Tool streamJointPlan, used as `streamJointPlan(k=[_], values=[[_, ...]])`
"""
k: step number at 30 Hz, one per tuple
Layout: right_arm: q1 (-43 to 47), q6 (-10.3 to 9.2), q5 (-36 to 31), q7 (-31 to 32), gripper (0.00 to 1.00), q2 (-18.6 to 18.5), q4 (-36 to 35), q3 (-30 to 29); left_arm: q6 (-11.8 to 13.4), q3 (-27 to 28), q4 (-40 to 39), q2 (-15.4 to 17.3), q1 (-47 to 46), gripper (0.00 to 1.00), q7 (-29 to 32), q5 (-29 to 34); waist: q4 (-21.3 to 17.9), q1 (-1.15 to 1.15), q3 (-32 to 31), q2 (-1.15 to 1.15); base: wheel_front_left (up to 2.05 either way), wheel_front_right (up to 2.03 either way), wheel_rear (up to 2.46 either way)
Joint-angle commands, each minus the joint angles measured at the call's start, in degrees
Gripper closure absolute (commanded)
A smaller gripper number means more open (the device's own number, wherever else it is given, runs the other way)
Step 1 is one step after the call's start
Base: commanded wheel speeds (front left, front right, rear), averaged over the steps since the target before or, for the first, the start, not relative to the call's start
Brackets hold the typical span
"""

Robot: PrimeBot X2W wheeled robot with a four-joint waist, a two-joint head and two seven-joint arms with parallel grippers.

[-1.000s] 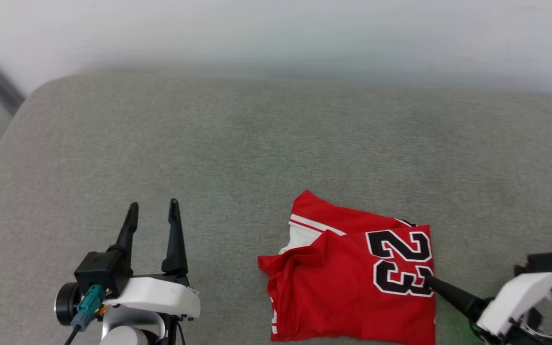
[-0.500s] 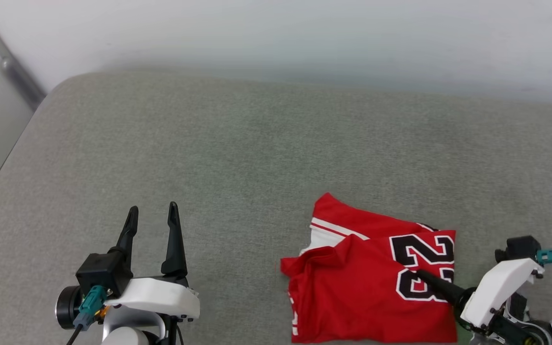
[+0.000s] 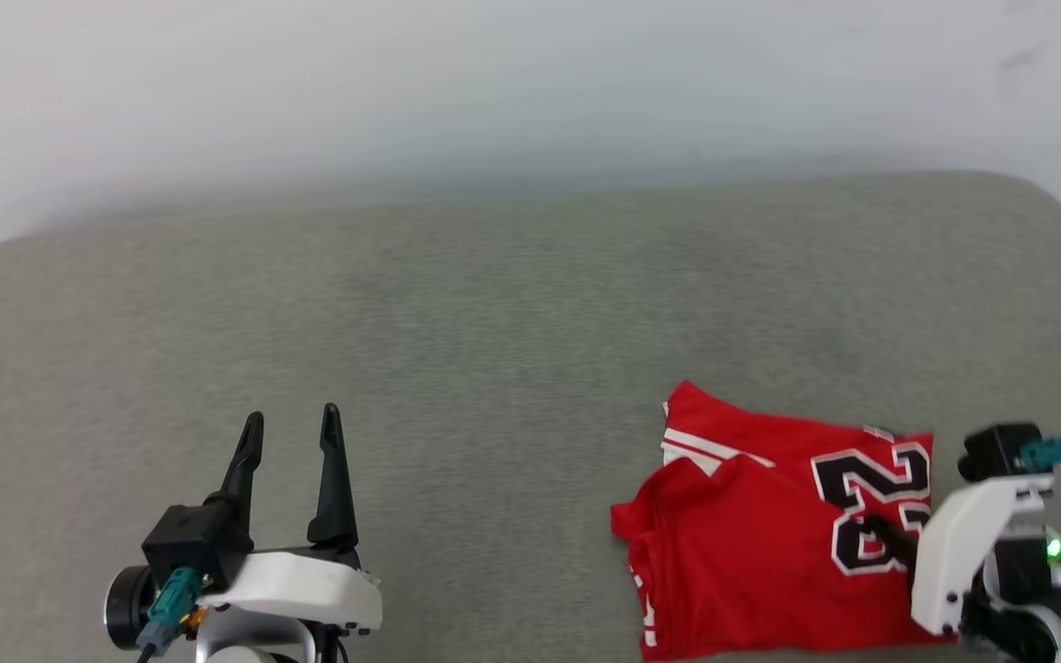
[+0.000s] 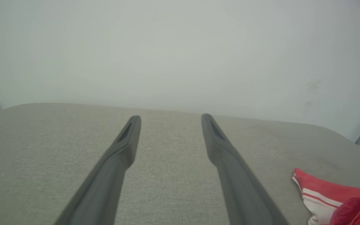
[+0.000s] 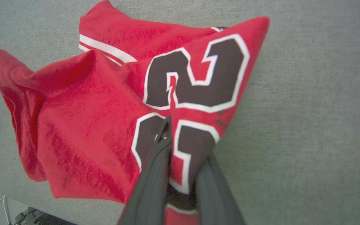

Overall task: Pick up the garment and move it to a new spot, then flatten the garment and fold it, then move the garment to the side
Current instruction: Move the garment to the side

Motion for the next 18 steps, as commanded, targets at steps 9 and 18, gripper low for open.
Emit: streamJointPlan(k=[9,18], values=[[-11.2,-0.05,-4.0,-2.5,1.0,-1.7,3.8,2.4,-1.0,-1.1,-1.7,0.3,-4.3,0.0,0.4,2.3,-14.0,0.0,7.1,0.0,0.0,0.0,0.0],[-24.2,-0.05,-5.8,-13.2,1.0,-8.6,14.4,-0.5,-2.9,-4.2,-4.2,1.6,-14.4,0.0,3.8,6.1,-16.9,0.0,19.6,0.0,0.0,0.0,0.0]])
